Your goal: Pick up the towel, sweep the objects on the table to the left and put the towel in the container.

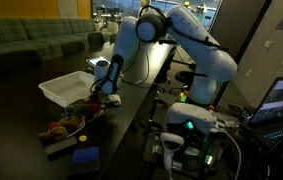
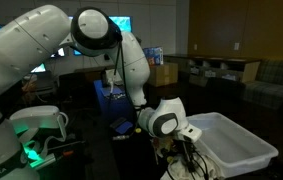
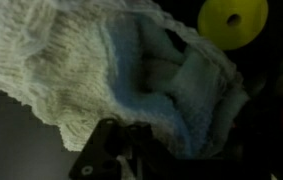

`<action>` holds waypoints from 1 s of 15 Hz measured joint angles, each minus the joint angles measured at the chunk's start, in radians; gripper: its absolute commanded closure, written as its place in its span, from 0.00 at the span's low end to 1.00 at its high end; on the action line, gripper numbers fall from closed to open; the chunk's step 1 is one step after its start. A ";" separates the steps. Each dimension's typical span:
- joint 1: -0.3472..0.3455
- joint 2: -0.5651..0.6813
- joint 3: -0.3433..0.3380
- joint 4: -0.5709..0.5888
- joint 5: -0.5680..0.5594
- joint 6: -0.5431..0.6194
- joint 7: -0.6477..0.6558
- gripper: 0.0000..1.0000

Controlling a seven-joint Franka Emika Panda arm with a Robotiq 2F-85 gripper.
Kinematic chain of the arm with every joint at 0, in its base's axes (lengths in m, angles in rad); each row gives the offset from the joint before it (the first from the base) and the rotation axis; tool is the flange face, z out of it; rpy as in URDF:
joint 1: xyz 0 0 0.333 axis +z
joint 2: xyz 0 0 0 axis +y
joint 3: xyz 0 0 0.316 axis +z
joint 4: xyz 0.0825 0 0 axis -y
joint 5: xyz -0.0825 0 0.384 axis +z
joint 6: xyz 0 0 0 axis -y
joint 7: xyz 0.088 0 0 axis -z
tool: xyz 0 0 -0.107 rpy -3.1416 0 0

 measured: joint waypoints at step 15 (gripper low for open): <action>0.363 -0.035 0.087 -0.054 0.278 0.047 -0.088 0.96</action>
